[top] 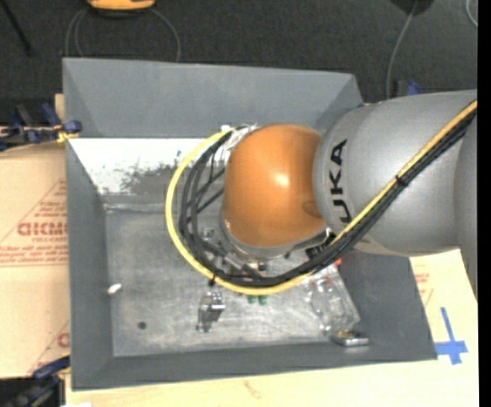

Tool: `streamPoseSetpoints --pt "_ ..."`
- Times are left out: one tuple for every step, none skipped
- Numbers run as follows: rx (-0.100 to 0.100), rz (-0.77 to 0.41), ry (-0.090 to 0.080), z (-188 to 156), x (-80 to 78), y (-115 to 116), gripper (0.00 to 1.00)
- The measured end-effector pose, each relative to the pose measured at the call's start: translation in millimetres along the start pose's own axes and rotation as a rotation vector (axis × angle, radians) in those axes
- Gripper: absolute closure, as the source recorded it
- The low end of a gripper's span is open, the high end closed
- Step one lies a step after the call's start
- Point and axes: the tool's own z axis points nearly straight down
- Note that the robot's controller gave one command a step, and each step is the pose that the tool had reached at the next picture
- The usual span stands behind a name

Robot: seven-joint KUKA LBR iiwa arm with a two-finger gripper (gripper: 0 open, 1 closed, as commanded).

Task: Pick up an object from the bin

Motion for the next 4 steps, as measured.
streamPoseSetpoints --pt "-0.002 -0.093 -0.015 126.0 -98.7 -169.4 0.00" --pt "0.000 -0.133 -0.011 96.3 -83.4 -137.2 0.00" --pt "-0.001 -0.035 -0.012 98.0 -86.2 -134.8 0.00" --pt "-0.005 0.193 -0.014 124.5 -92.0 -143.2 0.00"
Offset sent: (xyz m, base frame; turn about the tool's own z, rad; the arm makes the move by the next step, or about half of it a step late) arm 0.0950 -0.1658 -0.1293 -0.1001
